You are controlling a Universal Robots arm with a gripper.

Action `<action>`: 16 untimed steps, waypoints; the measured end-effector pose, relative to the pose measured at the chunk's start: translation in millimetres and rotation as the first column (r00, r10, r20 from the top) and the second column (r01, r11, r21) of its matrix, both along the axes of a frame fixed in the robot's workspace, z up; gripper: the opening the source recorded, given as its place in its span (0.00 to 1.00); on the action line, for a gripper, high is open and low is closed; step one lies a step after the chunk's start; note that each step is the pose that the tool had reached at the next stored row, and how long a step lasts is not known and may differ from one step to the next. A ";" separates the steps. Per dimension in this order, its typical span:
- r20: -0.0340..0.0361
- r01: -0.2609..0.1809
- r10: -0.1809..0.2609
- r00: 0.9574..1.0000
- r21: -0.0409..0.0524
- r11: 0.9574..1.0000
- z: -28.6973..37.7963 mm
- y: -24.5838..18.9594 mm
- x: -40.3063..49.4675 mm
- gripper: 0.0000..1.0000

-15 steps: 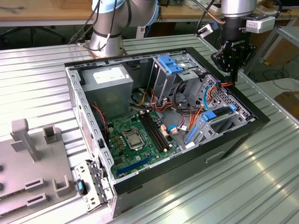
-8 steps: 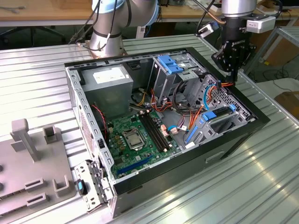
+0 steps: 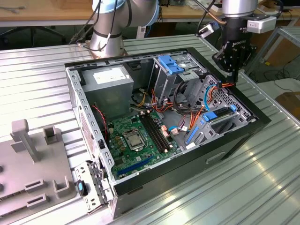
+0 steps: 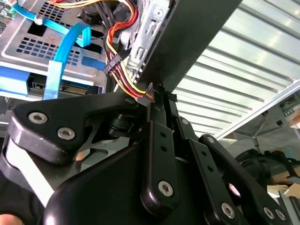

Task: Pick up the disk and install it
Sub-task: 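Insert the first disk wire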

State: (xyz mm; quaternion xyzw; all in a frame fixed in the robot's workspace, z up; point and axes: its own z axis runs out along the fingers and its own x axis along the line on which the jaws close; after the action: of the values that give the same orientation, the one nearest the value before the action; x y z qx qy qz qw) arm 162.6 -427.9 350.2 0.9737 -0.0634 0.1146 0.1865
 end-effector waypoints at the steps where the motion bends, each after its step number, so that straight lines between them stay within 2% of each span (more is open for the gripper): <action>1: 0.000 0.000 0.000 1.000 0.000 1.000 0.0 -0.2 -1.4 0.16; 4: 0.000 0.001 -0.001 1.000 0.001 1.000 0.6 -0.5 -2.5 0.16; 6: 0.000 0.001 -0.001 1.000 0.001 1.000 4.0 -1.0 -2.5 0.16; 9: 0.000 0.001 -0.001 1.000 0.001 1.000 21.3 -1.3 -2.6 0.16; 10: 0.000 0.001 -0.001 1.000 0.002 1.000 23.4 -1.2 -2.6 0.16; 11: 0.000 0.001 -0.001 1.000 0.009 1.000 25.5 -1.2 -2.6 0.16; 12: 0.000 0.001 -0.001 1.000 0.018 1.000 26.2 -1.2 -2.6 0.16; 13: 0.000 0.001 -0.001 1.000 0.041 0.999 26.3 -1.2 -2.5 0.16; 14: 0.000 0.001 -0.001 1.000 0.058 0.998 26.3 -1.2 -2.5 0.16; 15: -0.001 0.001 -0.001 1.000 0.082 0.997 26.3 -1.2 -2.6 0.16; 16: -0.001 0.001 -0.001 1.000 0.097 0.995 26.3 -1.3 -2.6 0.16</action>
State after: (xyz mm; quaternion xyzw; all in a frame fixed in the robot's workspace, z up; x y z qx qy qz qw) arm 160.0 -429.2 376.4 0.9816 -0.0693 0.1109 0.1389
